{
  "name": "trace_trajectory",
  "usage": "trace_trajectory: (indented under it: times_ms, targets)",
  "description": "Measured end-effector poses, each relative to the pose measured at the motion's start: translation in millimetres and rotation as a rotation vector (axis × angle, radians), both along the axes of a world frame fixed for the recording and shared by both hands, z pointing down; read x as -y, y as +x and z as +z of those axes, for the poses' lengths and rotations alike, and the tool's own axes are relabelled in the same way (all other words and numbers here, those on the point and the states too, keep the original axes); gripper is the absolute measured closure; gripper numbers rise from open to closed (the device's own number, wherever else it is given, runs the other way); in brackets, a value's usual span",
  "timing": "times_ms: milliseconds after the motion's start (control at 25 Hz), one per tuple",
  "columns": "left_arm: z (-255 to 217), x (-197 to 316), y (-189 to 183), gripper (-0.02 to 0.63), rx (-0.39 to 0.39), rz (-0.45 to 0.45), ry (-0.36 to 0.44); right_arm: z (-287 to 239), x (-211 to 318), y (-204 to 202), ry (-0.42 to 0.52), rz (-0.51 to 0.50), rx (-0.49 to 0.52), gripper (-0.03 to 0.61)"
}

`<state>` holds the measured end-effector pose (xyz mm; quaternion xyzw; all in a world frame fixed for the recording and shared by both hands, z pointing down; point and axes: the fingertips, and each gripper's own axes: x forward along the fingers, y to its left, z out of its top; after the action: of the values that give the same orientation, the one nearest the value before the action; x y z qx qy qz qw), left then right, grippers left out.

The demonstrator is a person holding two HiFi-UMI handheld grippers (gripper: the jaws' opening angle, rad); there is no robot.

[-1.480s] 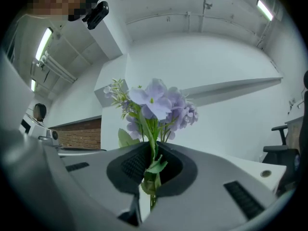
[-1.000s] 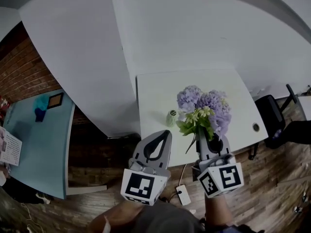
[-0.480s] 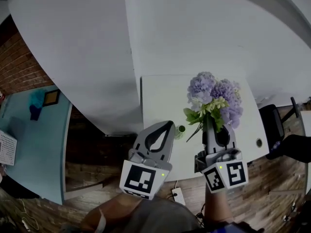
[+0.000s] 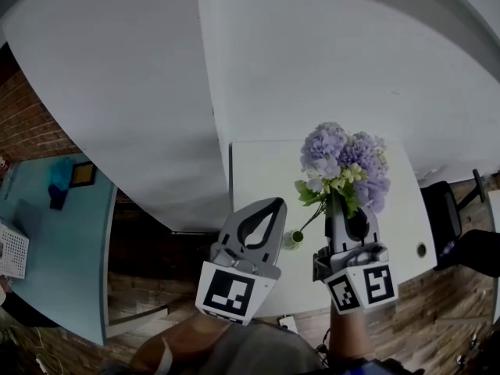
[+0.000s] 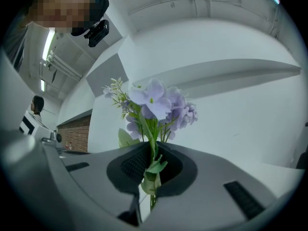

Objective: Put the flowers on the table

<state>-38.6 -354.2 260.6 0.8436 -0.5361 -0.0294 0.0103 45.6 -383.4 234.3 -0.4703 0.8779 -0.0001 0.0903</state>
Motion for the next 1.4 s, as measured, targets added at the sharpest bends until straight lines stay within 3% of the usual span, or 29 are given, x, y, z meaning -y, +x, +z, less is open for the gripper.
trace_trajectory:
  times_ms: [480, 920, 1400]
  targets:
    - [38, 11, -12, 0.606, -0.035, 0.003, -0.091, 59, 18, -4, -0.106, 0.008, -0.006, 0.555]
    - [80, 0, -10, 0.606, -0.030, 0.028, -0.150, 99, 4, -3, -0.099, -0.001, -0.017, 0.554]
    - [94, 0, 8, 0.606, -0.037, 0.011, -0.214, 121, 2, 5, -0.104, -0.067, -0.046, 0.554]
